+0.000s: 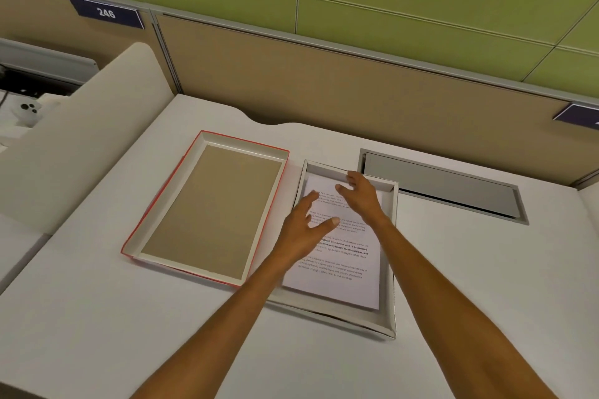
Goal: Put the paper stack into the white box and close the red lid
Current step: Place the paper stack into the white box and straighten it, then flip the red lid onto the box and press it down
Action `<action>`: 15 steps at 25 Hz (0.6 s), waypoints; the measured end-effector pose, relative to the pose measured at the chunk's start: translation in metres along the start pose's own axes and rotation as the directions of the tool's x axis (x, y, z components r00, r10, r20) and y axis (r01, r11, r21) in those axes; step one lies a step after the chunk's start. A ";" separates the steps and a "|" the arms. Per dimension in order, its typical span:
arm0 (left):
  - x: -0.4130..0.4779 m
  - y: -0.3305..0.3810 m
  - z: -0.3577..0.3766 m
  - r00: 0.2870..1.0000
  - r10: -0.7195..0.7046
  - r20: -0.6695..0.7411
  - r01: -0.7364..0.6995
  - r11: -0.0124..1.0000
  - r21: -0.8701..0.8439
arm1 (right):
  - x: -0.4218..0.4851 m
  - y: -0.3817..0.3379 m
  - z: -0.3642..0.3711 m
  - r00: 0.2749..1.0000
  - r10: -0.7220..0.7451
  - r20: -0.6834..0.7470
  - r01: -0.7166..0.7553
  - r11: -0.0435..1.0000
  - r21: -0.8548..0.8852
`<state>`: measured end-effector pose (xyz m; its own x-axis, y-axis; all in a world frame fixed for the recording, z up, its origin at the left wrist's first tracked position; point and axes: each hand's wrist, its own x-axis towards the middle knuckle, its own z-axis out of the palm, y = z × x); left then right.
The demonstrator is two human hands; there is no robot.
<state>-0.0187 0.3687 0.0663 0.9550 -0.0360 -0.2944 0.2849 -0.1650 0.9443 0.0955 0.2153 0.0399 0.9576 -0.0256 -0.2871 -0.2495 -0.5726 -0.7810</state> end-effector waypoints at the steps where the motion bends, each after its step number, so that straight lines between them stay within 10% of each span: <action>1: 0.002 0.002 -0.001 1.000 0.009 -0.016 -0.008 0.999 0.034 | -0.003 0.001 0.001 1.000 0.007 -0.015 -0.006 0.999 0.044; 15: 0.028 -0.020 -0.097 0.966 0.064 -0.250 -0.002 0.971 0.241 | -0.045 -0.007 0.055 0.998 0.044 -0.045 -0.029 0.957 0.289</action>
<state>0.0098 0.4665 0.0533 0.9614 0.2015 -0.1874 0.2551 -0.3972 0.8816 0.0459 0.2660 0.0277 0.9512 -0.0871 -0.2960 -0.3082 -0.3101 -0.8993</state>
